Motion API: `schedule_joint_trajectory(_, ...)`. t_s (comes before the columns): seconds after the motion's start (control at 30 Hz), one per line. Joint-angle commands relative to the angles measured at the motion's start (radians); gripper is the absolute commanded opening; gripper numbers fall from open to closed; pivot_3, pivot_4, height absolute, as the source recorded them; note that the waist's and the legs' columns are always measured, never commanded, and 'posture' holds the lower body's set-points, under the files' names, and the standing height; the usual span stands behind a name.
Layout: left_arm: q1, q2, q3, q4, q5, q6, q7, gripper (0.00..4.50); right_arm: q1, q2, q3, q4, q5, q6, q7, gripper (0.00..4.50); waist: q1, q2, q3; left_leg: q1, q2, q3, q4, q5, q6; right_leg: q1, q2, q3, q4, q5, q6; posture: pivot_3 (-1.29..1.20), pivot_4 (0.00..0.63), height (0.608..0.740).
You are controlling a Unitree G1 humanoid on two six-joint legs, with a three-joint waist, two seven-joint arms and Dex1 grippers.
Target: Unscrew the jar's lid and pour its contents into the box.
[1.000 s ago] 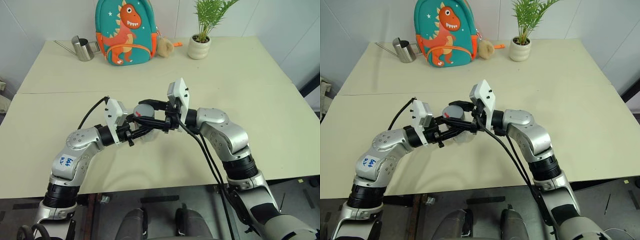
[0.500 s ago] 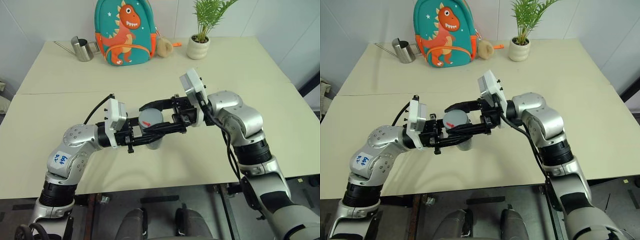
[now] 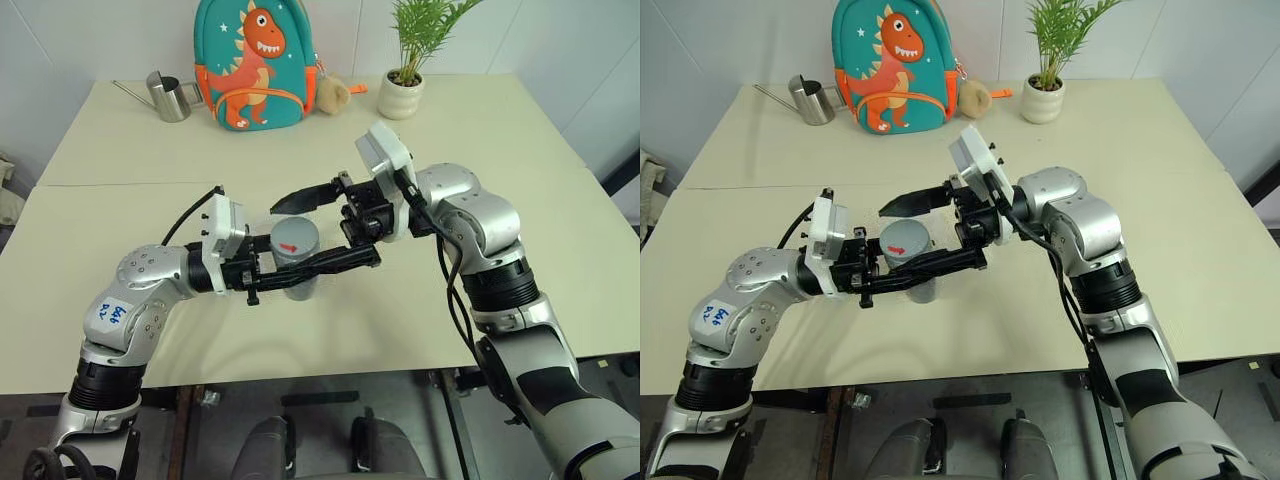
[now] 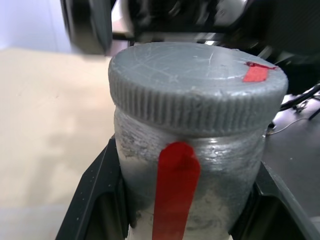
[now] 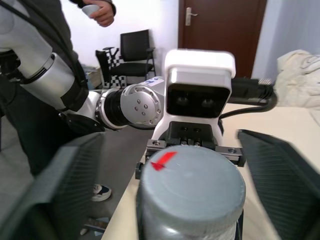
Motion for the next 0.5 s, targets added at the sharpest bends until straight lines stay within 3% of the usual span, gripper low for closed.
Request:
schedule_joint_trajectory(0.03,0.016,0.036,0.066,-0.010,-0.012,0.000,0.009,1.92,-0.016,-0.038,-0.071,0.002,-0.015,-0.062,-0.027,4.49,0.000,0.000,0.000,0.000,0.000,0.000,0.000,0.000,0.000,0.000,0.000,0.000,0.000,0.000,0.000,0.00,0.150,0.740)
schedule_joint_trajectory(0.5,-0.025,0.010,0.037,0.024,0.019,-0.016,0.044,1.92,0.052,0.090,-0.008,-0.131,-0.041,-0.050,-0.203,4.49,-0.002,0.000,0.000,0.000,0.000,0.001,-0.001,0.000,0.000,-0.001,0.000,0.000,0.000,0.000,0.000,0.00,0.150,0.740)
